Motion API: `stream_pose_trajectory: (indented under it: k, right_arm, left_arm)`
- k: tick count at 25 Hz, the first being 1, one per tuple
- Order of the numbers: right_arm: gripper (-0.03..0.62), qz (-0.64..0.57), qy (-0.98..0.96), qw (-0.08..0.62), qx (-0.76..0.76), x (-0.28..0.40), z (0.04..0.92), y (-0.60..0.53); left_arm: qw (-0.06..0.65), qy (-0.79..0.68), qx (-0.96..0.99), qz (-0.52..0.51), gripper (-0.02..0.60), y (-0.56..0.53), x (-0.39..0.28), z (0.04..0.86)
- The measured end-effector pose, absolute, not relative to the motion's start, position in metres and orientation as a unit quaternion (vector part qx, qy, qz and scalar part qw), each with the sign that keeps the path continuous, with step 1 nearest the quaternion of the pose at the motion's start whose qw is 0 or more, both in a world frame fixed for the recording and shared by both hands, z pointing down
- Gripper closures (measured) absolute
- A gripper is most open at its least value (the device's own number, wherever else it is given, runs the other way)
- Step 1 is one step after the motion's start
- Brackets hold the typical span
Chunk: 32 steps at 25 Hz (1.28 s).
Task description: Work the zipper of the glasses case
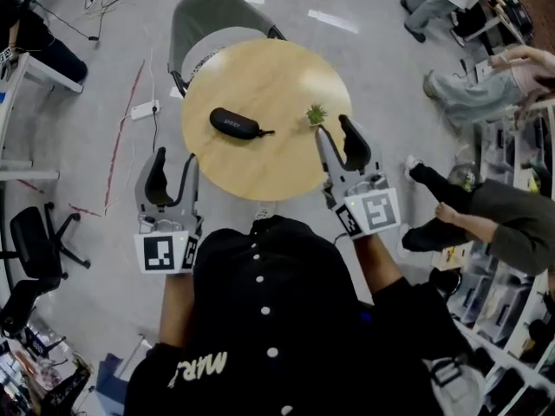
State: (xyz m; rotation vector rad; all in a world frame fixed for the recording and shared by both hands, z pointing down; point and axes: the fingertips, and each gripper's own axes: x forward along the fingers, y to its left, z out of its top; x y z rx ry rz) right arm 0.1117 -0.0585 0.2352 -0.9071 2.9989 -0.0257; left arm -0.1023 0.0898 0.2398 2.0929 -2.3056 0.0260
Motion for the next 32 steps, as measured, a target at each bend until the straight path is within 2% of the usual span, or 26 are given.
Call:
stream_pose_trajectory:
  k: [8,15,18,22,32]
  right_arm:
    - [0.431,-0.017,0.958,-0.012,-0.287,0.098,0.252,-0.084]
    - [0.428,-0.024,0.949,-0.035,-0.314,0.081,0.27,-0.101]
    - [0.424,-0.032,0.946,-0.054,-0.318,0.075,0.284,-0.105]
    - [0.427,-0.044,0.943,-0.108,-0.311,0.065,0.32,-0.104]
    - [0.442,-0.088,0.935,-0.207,-0.275,0.051,0.44,-0.1]
  left_arm:
    - [0.023,-0.739,0.672,0.027,0.376,0.072,-0.112,0.257]
    - [0.032,-0.683,0.729,0.027,0.376,0.041,-0.135,0.267]
    - [0.025,-0.632,0.767,0.102,0.376,0.024,-0.136,0.286]
    - [0.056,-0.556,0.813,0.164,0.368,-0.005,-0.134,0.315]
    - [0.008,-0.348,0.893,0.284,0.367,-0.053,-0.102,0.425]
